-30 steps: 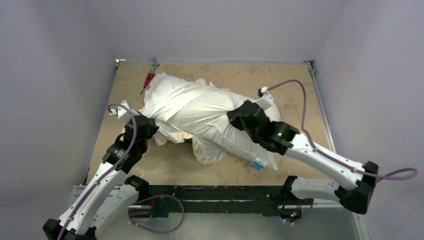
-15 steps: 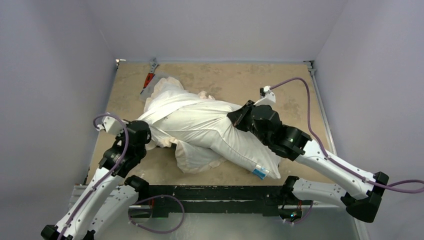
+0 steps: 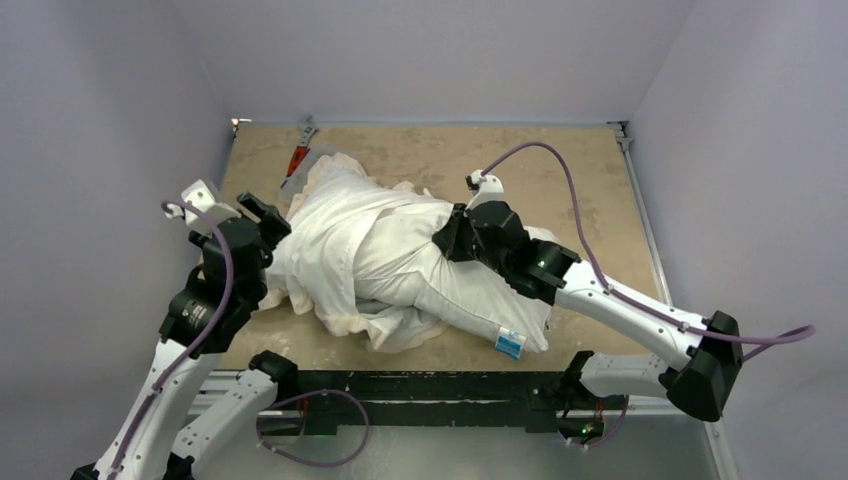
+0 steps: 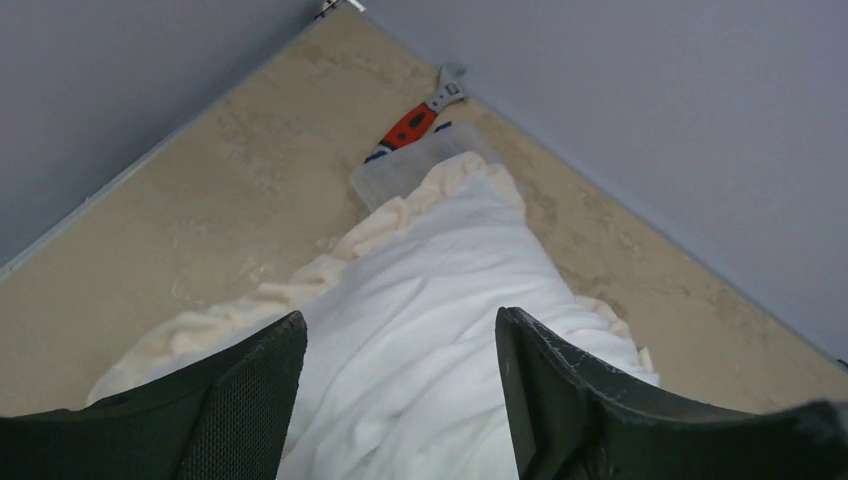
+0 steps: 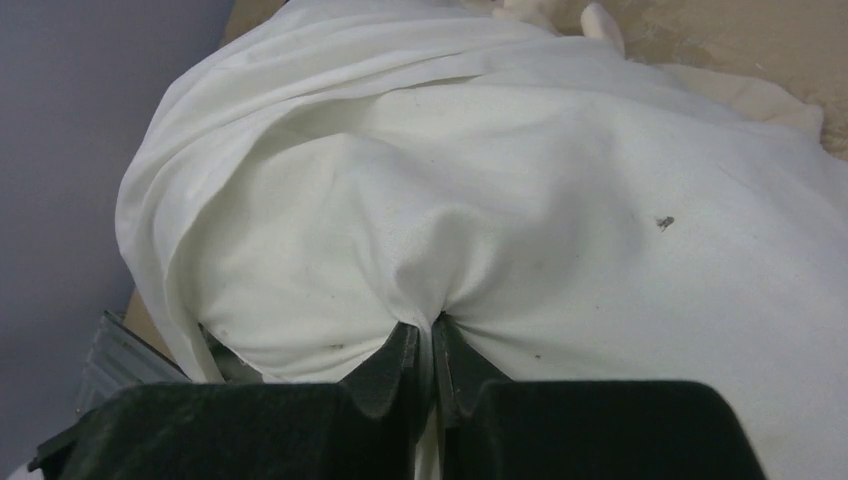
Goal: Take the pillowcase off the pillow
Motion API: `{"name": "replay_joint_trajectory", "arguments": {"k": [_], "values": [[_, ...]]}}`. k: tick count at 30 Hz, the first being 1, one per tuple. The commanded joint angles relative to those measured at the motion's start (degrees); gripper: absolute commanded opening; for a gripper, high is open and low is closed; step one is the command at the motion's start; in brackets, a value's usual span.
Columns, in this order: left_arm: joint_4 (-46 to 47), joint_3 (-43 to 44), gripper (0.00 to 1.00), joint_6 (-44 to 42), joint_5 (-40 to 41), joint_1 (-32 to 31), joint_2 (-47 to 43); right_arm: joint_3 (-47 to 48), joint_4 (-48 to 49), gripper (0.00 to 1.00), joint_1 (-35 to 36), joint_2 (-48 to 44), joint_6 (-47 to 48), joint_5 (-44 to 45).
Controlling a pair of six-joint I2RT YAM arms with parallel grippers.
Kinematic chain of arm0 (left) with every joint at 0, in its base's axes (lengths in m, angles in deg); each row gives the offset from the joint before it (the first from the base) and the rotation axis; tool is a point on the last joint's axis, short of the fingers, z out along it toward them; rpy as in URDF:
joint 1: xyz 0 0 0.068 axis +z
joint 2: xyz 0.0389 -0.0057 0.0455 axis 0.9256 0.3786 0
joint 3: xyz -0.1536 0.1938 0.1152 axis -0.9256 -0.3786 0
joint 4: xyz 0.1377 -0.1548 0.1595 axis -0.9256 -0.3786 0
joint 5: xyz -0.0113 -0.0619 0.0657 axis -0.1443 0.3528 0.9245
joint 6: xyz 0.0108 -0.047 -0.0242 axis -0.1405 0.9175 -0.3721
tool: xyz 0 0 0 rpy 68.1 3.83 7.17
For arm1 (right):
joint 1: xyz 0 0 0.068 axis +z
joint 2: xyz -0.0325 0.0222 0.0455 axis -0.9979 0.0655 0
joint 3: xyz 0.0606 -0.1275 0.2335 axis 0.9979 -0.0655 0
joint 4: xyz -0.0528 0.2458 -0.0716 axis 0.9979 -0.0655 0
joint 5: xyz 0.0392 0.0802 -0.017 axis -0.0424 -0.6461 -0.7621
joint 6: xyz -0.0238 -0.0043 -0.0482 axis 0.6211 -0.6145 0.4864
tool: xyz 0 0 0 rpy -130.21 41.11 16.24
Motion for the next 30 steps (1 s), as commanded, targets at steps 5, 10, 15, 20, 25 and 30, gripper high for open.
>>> {"name": "replay_joint_trajectory", "arguments": {"k": [5, 10, 15, 20, 25, 30], "values": [[9.0, 12.5, 0.70, -18.7, -9.8, 0.5, 12.1, 5.4, 2.7, 0.47, -0.3, -0.9, 6.5, -2.9], [13.7, 8.3, 0.71, -21.8, -12.7, 0.5, 17.3, 11.2, -2.3, 0.85, -0.5, -1.1, 5.7, -0.4], [13.6, 6.1, 0.71, -22.6, -16.9, 1.9, 19.4, 14.4, -4.4, 0.98, -2.1, 3.5, 4.7, 5.7], [14.8, 4.9, 0.71, -24.3, -20.1, 3.3, 20.2, 11.2, -0.7, 0.99, -3.6, 10.8, 4.6, 5.5], [15.4, 4.7, 0.71, -24.8, -26.2, 6.3, 22.4, 7.9, 4.2, 0.99, -5.6, 17.4, 5.2, 4.7], [14.9, 6.4, 0.72, -24.8, -30.9, 7.2, 26.0, 5.4, 9.1, 0.94, -5.3, 22.9, 7.4, 0.6]]}}
